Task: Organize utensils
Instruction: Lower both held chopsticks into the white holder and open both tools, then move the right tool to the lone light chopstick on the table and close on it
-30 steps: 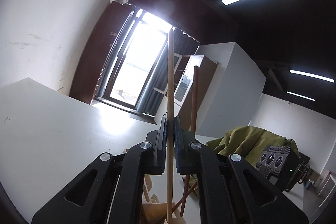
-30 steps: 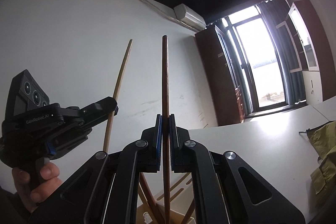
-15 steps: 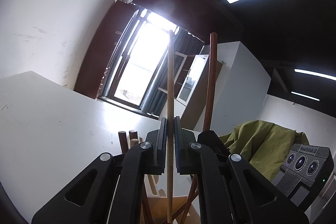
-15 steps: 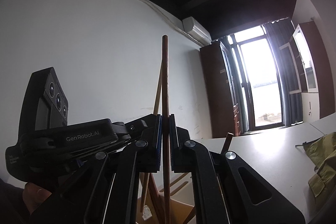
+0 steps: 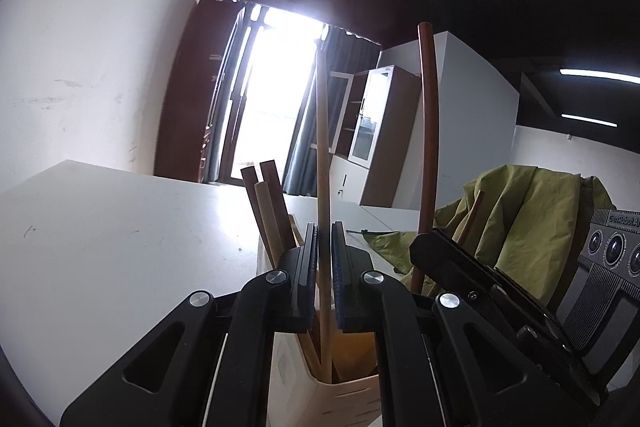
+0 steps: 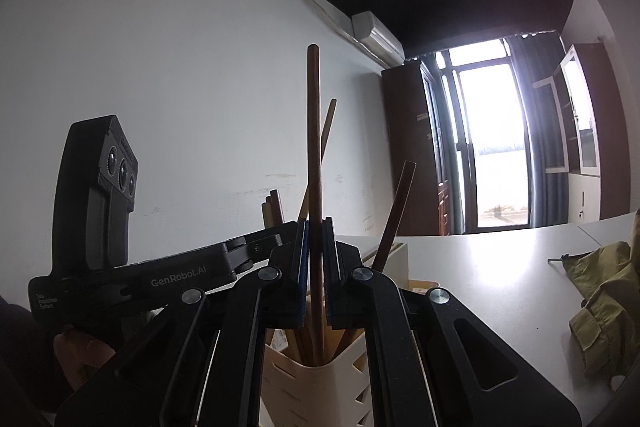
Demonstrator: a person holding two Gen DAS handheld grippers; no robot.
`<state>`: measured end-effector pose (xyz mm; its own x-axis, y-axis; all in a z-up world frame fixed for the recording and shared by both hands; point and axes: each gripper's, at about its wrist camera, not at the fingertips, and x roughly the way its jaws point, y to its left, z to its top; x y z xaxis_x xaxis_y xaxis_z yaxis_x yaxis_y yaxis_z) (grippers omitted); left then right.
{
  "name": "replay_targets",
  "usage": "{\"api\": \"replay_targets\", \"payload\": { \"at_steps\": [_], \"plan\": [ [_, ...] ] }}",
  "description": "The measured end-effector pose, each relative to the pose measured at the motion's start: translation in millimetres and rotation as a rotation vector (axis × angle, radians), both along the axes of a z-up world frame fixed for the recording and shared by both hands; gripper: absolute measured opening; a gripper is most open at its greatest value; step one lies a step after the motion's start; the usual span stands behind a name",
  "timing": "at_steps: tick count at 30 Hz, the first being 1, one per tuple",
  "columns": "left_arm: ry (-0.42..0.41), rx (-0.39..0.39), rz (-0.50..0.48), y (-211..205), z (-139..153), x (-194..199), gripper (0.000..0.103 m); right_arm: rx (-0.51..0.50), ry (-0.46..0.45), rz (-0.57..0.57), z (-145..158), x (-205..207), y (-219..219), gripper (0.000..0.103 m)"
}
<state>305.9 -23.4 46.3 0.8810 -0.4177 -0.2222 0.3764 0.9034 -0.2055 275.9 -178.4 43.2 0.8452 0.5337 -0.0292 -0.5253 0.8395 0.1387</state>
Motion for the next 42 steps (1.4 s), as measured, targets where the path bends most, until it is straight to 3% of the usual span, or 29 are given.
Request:
{"api": "replay_targets", "payload": {
  "at_steps": [3, 7, 9, 11, 13, 17, 20, 28, 32, 35, 38, 42],
  "plan": [
    [0.014, 0.033, 0.01, 2, -1, -5, 0.009, -0.028, 0.04, 0.004, -1, -7, 1, 0.007],
    [-0.006, 0.079, 0.031, 3, 2, -18, 0.035, -0.062, 0.115, -0.008, 0, -10, 2, 0.01],
    [-0.01, 0.091, 0.038, 5, 2, -22, 0.042, -0.06, 0.125, -0.006, 2, -15, 0, 0.038],
    [-0.007, 0.095, 0.047, 7, 4, -26, 0.05, -0.052, 0.113, -0.02, 5, -23, -2, 0.05],
    [-0.009, 0.093, 0.057, 12, 6, -32, 0.057, -0.048, 0.111, -0.02, 9, -29, -4, 0.051],
    [-0.029, 0.085, 0.077, 29, 15, -48, 0.073, -0.035, 0.089, -0.031, 18, -45, -12, 0.066],
    [-0.032, 0.081, 0.088, 41, 20, -56, 0.079, -0.025, 0.085, -0.04, 22, -52, -20, 0.067],
    [0.003, 0.106, 0.082, 47, 16, -62, 0.08, 0.004, 0.101, -0.129, 24, -51, -55, 0.067],
    [0.02, 0.149, 0.041, 40, 9, -68, 0.092, -0.045, 0.291, -0.22, 5, -15, -89, 0.071],
    [0.033, 0.156, 0.033, 38, 1, -72, 0.096, -0.117, 0.436, -0.268, -22, 27, -108, 0.073],
    [0.054, 0.133, 0.042, 43, -4, -70, 0.097, -0.215, 0.554, -0.289, -43, 85, -112, 0.073],
    [0.056, 0.129, 0.072, 54, -10, -63, 0.097, -0.372, 0.638, -0.28, -67, 180, -100, 0.073]
  ]
}}
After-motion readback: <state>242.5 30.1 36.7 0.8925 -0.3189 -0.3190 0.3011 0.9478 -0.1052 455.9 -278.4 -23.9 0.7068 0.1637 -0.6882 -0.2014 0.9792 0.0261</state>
